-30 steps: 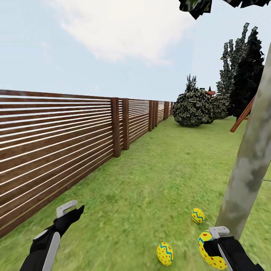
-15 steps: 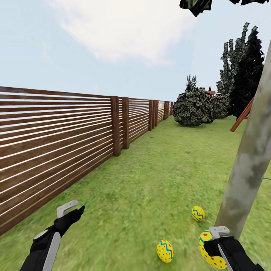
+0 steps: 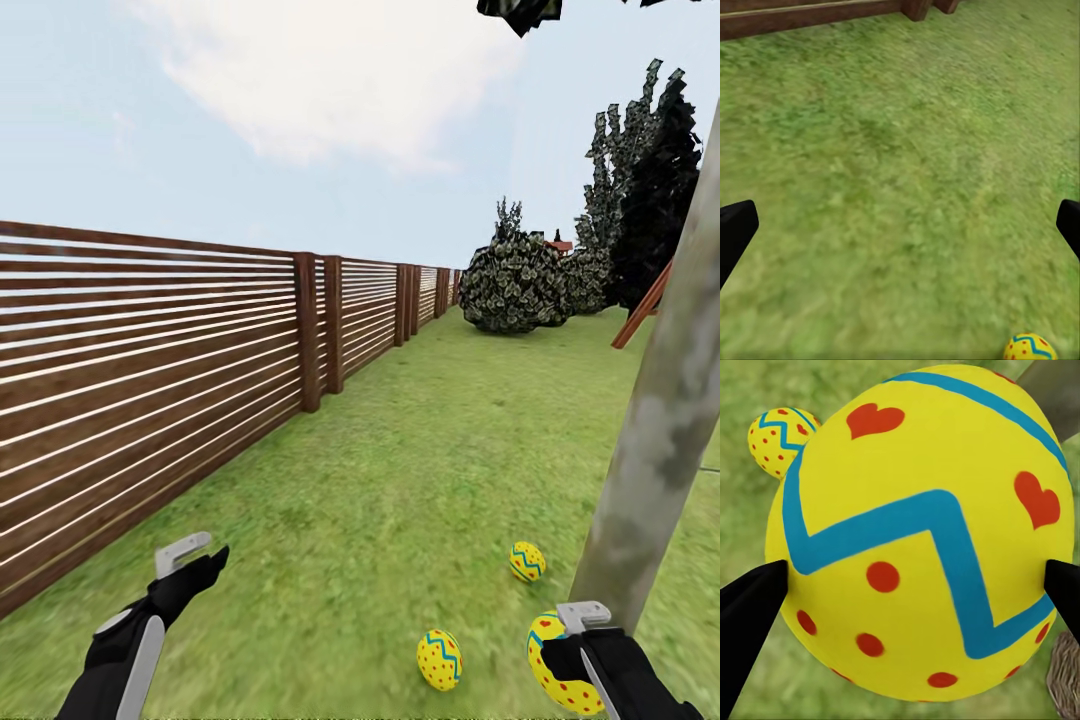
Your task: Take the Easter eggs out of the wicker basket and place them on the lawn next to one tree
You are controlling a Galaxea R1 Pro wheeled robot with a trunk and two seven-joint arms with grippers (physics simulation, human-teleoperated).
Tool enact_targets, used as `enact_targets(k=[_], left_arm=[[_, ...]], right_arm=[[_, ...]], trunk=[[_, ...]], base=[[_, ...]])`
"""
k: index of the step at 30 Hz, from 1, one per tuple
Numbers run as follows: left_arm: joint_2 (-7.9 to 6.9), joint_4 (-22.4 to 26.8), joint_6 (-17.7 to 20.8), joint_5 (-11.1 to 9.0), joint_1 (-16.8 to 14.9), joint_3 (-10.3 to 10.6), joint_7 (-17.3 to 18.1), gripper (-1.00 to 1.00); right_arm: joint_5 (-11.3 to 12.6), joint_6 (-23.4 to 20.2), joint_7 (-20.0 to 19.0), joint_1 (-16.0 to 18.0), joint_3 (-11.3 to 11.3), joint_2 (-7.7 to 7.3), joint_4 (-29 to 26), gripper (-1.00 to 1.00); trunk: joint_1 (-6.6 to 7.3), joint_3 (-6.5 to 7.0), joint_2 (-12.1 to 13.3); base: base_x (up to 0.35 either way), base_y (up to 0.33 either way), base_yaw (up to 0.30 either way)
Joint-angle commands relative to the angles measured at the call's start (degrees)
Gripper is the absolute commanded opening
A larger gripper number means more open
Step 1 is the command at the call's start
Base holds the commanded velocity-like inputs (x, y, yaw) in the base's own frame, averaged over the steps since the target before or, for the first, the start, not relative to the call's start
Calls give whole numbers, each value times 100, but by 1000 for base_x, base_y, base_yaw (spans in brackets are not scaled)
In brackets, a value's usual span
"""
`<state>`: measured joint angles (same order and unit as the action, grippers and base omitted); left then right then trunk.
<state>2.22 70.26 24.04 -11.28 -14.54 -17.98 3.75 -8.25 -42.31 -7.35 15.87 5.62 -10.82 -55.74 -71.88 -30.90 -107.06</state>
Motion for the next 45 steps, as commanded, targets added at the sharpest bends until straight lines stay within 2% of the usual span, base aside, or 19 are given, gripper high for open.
enact_targets(k=[1,45], left_arm=[[8,6,40,-30,-5,-15,29,100],[16,-51,40,-30,-5,23,20,100]], right_arm=[[-62,-23,-53,3,9,1,-7,-100],[-69,-23,-21,3,-35,10,-1,-100]], trunk=[[-22,-25,-45],[-989,-815,-1810]], base=[[0,0,0],[0,0,0]])
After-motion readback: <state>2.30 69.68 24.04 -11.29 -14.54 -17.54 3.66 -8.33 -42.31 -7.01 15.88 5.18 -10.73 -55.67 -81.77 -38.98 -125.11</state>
